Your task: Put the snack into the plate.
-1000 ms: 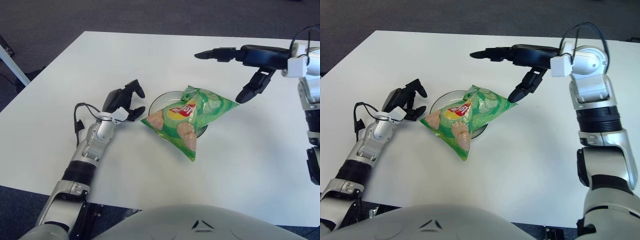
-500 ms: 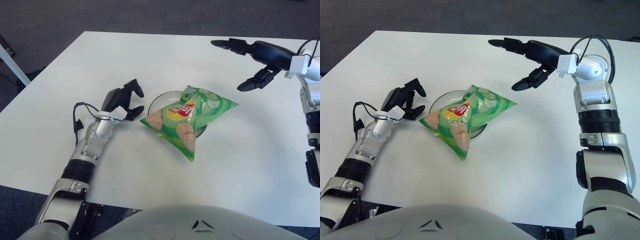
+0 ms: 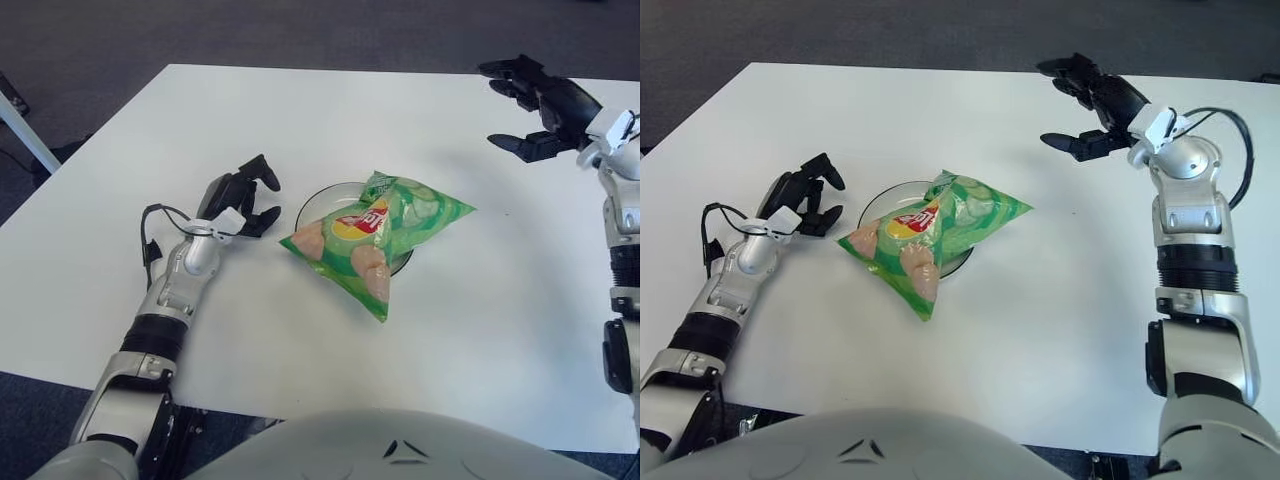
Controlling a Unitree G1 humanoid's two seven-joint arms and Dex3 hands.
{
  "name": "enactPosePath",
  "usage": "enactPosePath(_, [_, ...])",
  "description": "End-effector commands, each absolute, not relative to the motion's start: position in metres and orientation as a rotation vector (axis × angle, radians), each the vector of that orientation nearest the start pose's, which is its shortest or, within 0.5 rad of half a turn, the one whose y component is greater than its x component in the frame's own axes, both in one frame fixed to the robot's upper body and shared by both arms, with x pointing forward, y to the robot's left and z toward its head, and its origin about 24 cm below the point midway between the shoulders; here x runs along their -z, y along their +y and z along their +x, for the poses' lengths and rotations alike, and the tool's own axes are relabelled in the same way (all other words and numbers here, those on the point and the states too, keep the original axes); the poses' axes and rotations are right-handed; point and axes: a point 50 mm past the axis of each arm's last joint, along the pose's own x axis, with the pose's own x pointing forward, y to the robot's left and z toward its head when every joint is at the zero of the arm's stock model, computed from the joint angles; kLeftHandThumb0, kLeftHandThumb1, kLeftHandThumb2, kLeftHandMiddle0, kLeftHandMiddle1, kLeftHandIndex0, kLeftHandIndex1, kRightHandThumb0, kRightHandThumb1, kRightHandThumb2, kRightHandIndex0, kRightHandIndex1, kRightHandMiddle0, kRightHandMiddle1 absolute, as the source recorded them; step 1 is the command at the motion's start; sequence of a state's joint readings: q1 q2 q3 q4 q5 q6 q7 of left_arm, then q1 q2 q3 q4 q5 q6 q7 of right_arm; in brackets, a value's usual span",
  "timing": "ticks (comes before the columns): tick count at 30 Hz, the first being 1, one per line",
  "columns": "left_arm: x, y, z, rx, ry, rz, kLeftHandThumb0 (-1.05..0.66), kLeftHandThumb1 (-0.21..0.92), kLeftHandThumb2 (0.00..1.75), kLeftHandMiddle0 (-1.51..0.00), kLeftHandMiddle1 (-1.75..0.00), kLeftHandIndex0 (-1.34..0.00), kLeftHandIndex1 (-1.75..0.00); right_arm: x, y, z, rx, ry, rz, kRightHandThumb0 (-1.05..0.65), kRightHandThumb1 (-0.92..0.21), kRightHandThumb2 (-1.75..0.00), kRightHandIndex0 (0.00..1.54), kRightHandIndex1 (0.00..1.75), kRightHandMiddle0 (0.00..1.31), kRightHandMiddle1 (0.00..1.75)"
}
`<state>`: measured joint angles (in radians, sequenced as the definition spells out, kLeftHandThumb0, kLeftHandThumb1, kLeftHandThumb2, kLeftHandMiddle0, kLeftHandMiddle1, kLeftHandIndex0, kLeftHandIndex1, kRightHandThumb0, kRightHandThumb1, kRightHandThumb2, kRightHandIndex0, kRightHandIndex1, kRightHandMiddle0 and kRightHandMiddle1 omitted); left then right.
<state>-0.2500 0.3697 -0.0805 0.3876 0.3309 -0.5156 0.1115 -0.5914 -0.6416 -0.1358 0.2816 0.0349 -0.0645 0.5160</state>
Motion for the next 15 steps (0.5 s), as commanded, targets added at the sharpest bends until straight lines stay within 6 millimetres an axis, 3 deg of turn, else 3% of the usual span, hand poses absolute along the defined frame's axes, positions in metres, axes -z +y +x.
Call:
enactPosePath(1, [-0.045, 0.189, 0.281, 0.114, -0.29, 0.606, -0.43, 0.47, 1.12, -1.18, -1.75, -0.49, -1.75, -0.205, -0.26, 0.333, -0.227, -0.283, -0.459, -0.5, -0.56, -0.96, 0.04, 0.92, 0.0, 1.14])
enactPosePath(3, [-0.045, 0.191, 0.282, 0.102, -0.281, 0.585, -0.43, 0.48, 1.12, -1.18, -1.75, -0.49, -1.75, -0.2, -0.261, 0.331, -0.201, -0.28, -0.385, -0.43, -0.56, -1.04, 0.08, 1.06, 0.0, 1.37])
enactPosePath(5, [-0.044, 0.192, 0.283, 0.093, -0.273, 0.563, -0.43, 0.48, 1.12, -1.18, -1.75, -0.49, -1.75, -0.195, -0.262, 0.329, -0.183, -0.28, -0.339, -0.4, -0.56, -1.08, 0.11, 1.14, 0.0, 1.47])
enactPosePath(9, [-0.043, 0.195, 0.285, 0.078, -0.249, 0.509, -0.43, 0.48, 1.11, -1.18, -1.75, -0.48, -1.75, -0.187, -0.262, 0.325, -0.133, -0.286, -0.274, -0.36, -0.85, -0.64, 0.19, 1.24, 0.15, 1.69])
enactPosePath(13, [-0.042, 0.197, 0.285, 0.068, -0.233, 0.423, -0.42, 0.51, 1.08, -1.17, -1.75, -0.46, -1.75, -0.178, -0.262, 0.32, -0.062, -0.285, -0.216, -0.35, -0.9, -0.56, 0.24, 1.37, 0.19, 1.73])
enactPosePath(15, [-0.042, 0.198, 0.285, 0.064, -0.226, 0.365, -0.42, 0.53, 1.05, -1.16, -1.75, -0.45, -1.75, -0.171, -0.263, 0.317, -0.024, -0.278, -0.182, -0.18, -0.84, -0.59, 0.34, 1.38, 0.2, 1.74])
